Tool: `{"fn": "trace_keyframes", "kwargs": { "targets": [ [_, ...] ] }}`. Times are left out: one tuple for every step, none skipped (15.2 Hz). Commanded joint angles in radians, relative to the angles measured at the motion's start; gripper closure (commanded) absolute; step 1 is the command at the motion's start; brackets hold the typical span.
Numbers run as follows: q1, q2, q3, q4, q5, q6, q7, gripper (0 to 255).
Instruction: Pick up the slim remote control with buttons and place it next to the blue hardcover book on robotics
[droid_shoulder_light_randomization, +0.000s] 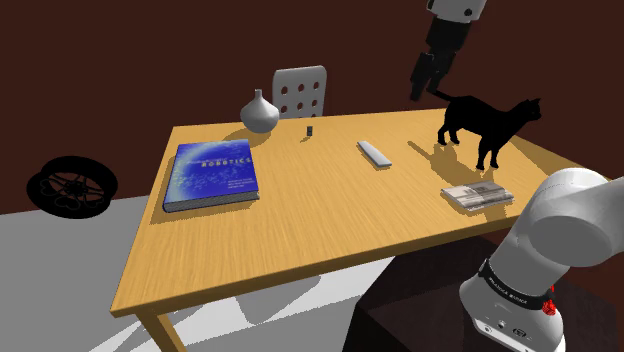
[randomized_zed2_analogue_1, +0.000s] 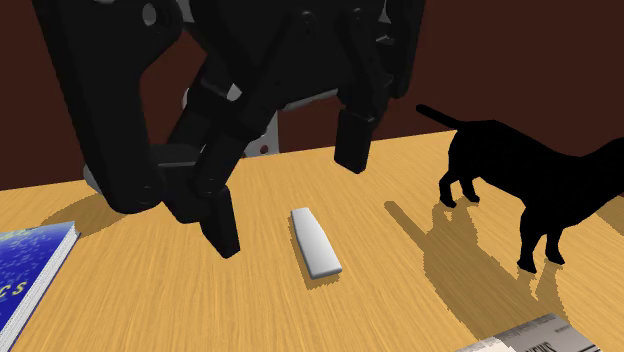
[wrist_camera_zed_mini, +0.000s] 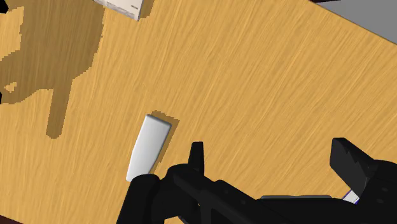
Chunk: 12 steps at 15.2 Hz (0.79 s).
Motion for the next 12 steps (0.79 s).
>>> {"fn": "trace_keyframes", "kwargs": {
  "targets": [
    [0.000,0.000,0.000,0.000,0.000,0.000,0.000,0],
    [-0.006,0.026,-0.008,-0.005,-0.003,0.027,0.004,0],
    [-0.012,0.052,-0.015,-0.008,-0.005,0.054,0.008,0],
    [-0.017,0.080,-0.023,-0.010,-0.007,0.081,0.011,0],
    [-0.023,0.108,-0.031,-0.011,-0.009,0.107,0.015,0],
    [-0.029,0.137,-0.038,-0.011,-0.010,0.133,0.018,0],
    [-0.034,0.167,-0.046,-0.010,-0.012,0.159,0.021,0],
    [-0.039,0.197,-0.054,-0.008,-0.012,0.184,0.024,0],
    [-0.044,0.228,-0.062,-0.005,-0.013,0.208,0.027,0],
    [-0.048,0.260,-0.070,0.000,-0.012,0.232,0.030,0],
    [-0.053,0.292,-0.078,0.006,-0.012,0.256,0.032,0],
    [-0.058,0.324,-0.086,0.012,-0.010,0.278,0.034,0]
  ]
}}
